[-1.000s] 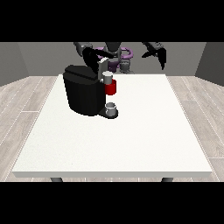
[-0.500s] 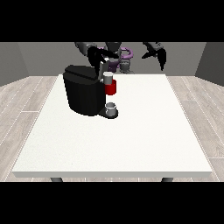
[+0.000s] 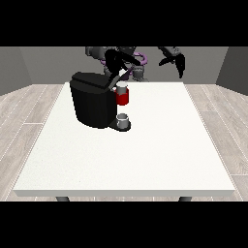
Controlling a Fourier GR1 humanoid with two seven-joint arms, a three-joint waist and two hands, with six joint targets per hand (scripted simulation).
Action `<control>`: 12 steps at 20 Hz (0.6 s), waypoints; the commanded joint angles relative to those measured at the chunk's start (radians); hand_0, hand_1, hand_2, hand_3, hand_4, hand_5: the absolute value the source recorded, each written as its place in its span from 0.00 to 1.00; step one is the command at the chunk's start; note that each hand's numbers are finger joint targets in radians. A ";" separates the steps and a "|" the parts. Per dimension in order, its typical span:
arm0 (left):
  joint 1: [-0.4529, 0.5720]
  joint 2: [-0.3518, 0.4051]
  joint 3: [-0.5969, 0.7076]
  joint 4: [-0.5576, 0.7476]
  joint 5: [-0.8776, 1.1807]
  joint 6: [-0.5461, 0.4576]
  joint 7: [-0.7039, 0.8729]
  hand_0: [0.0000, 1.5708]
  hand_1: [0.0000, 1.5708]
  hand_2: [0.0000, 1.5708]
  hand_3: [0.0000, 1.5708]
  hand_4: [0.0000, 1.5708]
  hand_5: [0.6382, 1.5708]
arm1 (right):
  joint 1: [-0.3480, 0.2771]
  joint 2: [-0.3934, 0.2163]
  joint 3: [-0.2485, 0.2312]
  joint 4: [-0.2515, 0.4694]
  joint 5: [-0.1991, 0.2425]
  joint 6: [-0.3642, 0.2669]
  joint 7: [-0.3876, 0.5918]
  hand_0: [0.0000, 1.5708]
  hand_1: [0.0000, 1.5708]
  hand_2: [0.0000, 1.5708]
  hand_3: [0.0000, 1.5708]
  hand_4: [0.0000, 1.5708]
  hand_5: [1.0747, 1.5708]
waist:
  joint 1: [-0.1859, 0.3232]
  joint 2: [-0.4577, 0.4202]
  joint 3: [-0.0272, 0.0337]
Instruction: Insert the coffee pod into the coffee machine and close the lid
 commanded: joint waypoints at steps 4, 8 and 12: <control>-0.069 0.023 0.006 -0.006 0.021 -0.033 0.000 0.00 0.00 0.00 0.00 0.25 1.00 | -0.136 -0.005 0.089 -0.044 0.045 0.073 -0.124 0.00 0.00 0.00 0.00 0.06 1.00 | 0.102 0.060 -0.0271; -0.104 -0.014 -0.041 -0.029 0.002 -0.021 -0.012 0.00 0.00 0.00 0.00 0.27 1.00 | -0.278 -0.025 0.061 0.039 0.085 0.033 -0.132 0.00 0.00 0.00 0.00 0.00 1.00 | 0.151 0.127 -0.0276; -0.088 0.035 0.017 -0.007 0.043 -0.049 -0.024 0.00 0.00 0.00 0.00 0.23 1.00 | -0.280 0.017 0.085 0.072 0.091 0.047 -0.184 0.00 0.00 0.00 0.00 0.00 1.00 | 0.130 0.130 -0.0274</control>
